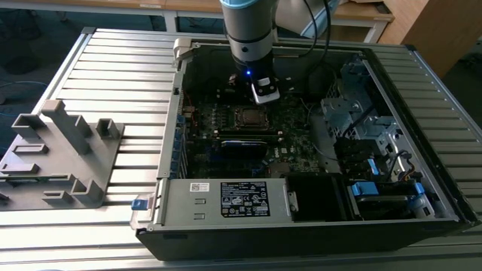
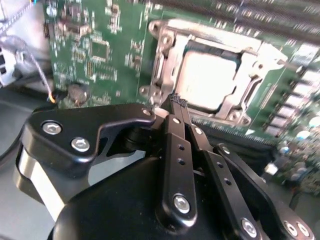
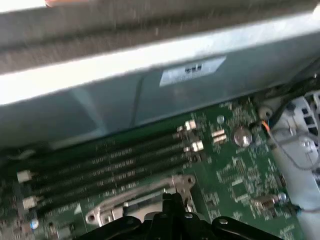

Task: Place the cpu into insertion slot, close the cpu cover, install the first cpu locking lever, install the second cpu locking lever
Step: 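Install the first cpu locking lever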

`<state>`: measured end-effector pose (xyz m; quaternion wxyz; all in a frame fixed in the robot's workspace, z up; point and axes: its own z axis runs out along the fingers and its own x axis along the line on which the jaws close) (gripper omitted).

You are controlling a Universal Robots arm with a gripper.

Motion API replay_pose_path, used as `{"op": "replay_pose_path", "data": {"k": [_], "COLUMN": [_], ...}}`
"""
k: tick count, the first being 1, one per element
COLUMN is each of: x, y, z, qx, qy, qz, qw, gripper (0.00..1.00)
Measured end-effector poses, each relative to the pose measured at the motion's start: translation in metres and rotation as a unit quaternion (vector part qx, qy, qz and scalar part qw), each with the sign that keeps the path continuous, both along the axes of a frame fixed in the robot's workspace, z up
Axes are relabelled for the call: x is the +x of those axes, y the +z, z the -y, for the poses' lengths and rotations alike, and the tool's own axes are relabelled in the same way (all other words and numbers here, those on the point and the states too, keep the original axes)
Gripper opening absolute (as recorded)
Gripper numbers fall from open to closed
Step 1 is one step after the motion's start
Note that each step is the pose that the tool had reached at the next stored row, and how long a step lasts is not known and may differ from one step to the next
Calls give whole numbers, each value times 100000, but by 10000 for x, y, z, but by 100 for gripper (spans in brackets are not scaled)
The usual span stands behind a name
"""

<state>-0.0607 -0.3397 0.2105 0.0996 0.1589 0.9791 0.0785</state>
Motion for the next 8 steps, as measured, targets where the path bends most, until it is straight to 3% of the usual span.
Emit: {"op": "replay_pose_path", "data": {"k": [2,3,8], "x": [1,1,1], "y": [1,1,1], "z": [0,0,0], "qx": [-1787,-2355,-2576], "qy": [-3,-4,-2], "qz": [-318,-387,-410], "qw": [99984,99972,99966], "gripper": [11,11,11]}}
